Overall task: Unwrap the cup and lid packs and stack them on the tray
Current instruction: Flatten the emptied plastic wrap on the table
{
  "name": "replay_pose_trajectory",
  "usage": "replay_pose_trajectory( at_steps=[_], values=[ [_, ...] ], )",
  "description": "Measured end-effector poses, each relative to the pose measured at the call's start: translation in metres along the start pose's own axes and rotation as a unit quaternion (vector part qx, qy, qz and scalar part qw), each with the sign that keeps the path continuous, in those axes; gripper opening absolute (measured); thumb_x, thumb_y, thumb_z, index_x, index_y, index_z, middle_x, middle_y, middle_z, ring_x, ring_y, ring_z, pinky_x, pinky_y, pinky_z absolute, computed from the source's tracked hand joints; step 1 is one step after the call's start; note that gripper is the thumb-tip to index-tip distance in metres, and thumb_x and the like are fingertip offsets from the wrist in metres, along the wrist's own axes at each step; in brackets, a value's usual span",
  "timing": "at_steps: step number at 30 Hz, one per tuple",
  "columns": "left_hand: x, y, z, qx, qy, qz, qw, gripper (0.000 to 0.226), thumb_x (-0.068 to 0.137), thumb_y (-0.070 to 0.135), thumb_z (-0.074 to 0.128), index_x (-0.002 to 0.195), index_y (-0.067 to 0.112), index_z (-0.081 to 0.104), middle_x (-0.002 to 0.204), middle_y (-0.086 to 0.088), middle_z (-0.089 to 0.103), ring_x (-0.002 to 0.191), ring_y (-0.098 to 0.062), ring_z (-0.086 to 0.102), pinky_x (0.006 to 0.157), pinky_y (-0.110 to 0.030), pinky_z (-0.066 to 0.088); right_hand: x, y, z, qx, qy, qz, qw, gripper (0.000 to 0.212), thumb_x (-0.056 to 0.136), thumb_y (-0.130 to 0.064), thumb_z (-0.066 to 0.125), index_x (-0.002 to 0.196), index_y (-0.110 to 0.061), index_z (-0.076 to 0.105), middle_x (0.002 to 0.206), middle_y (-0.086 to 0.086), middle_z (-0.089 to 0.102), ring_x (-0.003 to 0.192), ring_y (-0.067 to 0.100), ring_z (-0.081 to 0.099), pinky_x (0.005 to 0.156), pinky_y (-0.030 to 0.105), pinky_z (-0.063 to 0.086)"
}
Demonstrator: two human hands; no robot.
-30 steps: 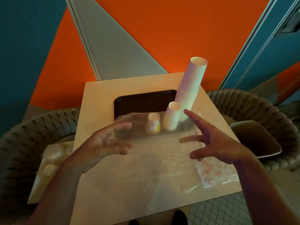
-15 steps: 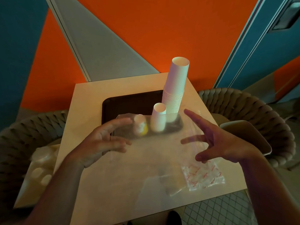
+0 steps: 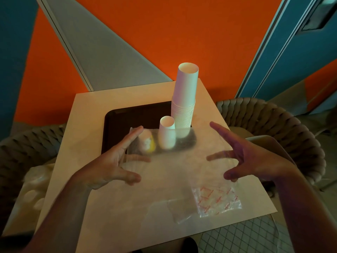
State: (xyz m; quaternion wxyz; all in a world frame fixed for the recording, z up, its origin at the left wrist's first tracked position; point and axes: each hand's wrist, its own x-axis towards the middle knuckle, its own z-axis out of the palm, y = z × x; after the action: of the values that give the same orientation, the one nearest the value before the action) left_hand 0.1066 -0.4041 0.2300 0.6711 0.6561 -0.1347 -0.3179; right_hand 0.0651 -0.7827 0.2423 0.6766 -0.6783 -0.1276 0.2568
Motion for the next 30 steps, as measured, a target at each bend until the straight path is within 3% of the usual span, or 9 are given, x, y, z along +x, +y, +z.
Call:
replay_pose_trajectory(
  at_steps=[7, 10, 13, 15, 18, 20, 22, 26, 30],
  values=[
    [0.007, 0.007, 0.016, 0.018, -0.017, 0.008, 1.000, 0.126, 0.060, 0.004, 0.093, 0.147, 0.062, 0.023, 0.157, 0.039, -0.005, 0.134, -0.012, 0.052, 0.086, -0.065, 0.054, -0.001, 0.017, -0.026, 0.167, 0.074, -0.081, 0.980, 0.121, 0.061, -0.002, 0.094, 0.155, -0.044, 0.031, 0.159, -0.030, 0.028, 0.128, 0.037, 0.059, 0.061, 0.033, 0.062],
    [0.020, -0.002, 0.031, -0.007, 0.002, 0.036, 0.999, 0.131, 0.053, 0.018, 0.099, 0.149, 0.061, 0.020, 0.162, 0.029, -0.008, 0.136, -0.011, 0.050, 0.082, -0.051, 0.060, 0.002, 0.057, -0.023, 0.346, 0.152, -0.083, 0.922, 0.126, 0.052, -0.034, 0.101, 0.157, -0.035, 0.030, 0.161, -0.011, 0.037, 0.133, 0.037, 0.054, 0.085, 0.044, 0.060],
    [0.036, -0.020, 0.051, -0.012, 0.040, 0.048, 0.998, 0.133, 0.058, 0.012, 0.096, 0.151, 0.058, 0.014, 0.153, 0.045, -0.007, 0.136, -0.006, 0.049, 0.071, -0.050, 0.061, 0.008, 0.102, 0.000, 0.460, 0.122, -0.036, 0.879, 0.122, 0.057, -0.047, 0.097, 0.157, -0.025, 0.029, 0.158, 0.008, 0.043, 0.141, 0.037, 0.045, 0.106, 0.053, 0.048],
    [0.044, -0.036, 0.061, -0.009, 0.060, 0.046, 0.997, 0.133, 0.062, 0.001, 0.092, 0.152, 0.057, 0.011, 0.152, 0.045, -0.004, 0.137, -0.007, 0.048, 0.066, -0.050, 0.061, 0.016, 0.111, 0.019, 0.462, 0.129, -0.004, 0.877, 0.099, 0.074, -0.045, 0.087, 0.154, -0.017, 0.036, 0.154, 0.012, 0.047, 0.140, 0.034, 0.048, 0.110, 0.050, 0.046],
    [0.052, -0.057, 0.073, -0.015, 0.076, 0.041, 0.996, 0.131, 0.064, -0.002, 0.090, 0.150, 0.061, 0.013, 0.166, 0.005, 0.011, 0.136, -0.010, 0.049, 0.065, -0.044, 0.059, 0.036, 0.108, 0.031, 0.440, 0.273, 0.036, 0.855, 0.044, 0.095, -0.027, 0.066, 0.133, -0.006, 0.059, 0.133, 0.013, 0.066, 0.118, 0.026, 0.068, 0.095, 0.039, 0.056],
    [0.055, -0.069, 0.081, -0.034, 0.097, 0.035, 0.994, 0.126, 0.066, -0.005, 0.087, 0.150, 0.060, 0.018, 0.159, 0.023, 0.018, 0.134, -0.011, 0.051, 0.069, -0.045, 0.060, 0.040, 0.106, 0.027, 0.452, 0.326, 0.017, 0.830, 0.025, 0.098, -0.015, 0.063, 0.118, -0.001, 0.065, 0.112, 0.013, 0.073, 0.099, 0.021, 0.074, 0.078, 0.030, 0.062],
    [0.057, -0.079, 0.083, -0.041, 0.133, 0.030, 0.990, 0.110, 0.066, 0.005, 0.089, 0.146, 0.056, 0.034, 0.151, 0.036, 0.023, 0.131, -0.013, 0.054, 0.080, -0.049, 0.060, 0.036, 0.106, 0.017, 0.446, 0.323, 0.007, 0.834, 0.013, 0.100, -0.013, 0.059, 0.107, -0.003, 0.066, 0.102, 0.011, 0.072, 0.086, 0.016, 0.073, 0.070, 0.025, 0.061],
    [0.061, -0.085, 0.075, 0.010, 0.208, -0.004, 0.978, 0.067, 0.064, 0.037, 0.083, 0.126, 0.052, 0.060, 0.155, 0.019, 0.033, 0.132, -0.007, 0.051, 0.096, -0.035, 0.053, 0.019, 0.101, -0.011, 0.378, 0.282, 0.095, 0.877, 0.021, 0.101, -0.011, 0.052, 0.113, -0.003, 0.067, 0.107, 0.012, 0.076, 0.082, 0.019, 0.075, 0.071, 0.025, 0.062],
    [0.085, -0.081, 0.082, 0.007, 0.134, -0.079, 0.988, 0.044, 0.071, 0.038, 0.078, 0.113, 0.048, 0.071, 0.146, 0.022, 0.047, 0.134, -0.008, 0.048, 0.112, -0.041, 0.039, 0.013, 0.094, -0.039, 0.278, 0.161, 0.168, 0.932, 0.024, 0.092, -0.011, 0.057, 0.110, -0.004, 0.071, 0.107, 0.015, 0.076, 0.076, 0.020, 0.076, 0.063, 0.025, 0.061]
  ],
)
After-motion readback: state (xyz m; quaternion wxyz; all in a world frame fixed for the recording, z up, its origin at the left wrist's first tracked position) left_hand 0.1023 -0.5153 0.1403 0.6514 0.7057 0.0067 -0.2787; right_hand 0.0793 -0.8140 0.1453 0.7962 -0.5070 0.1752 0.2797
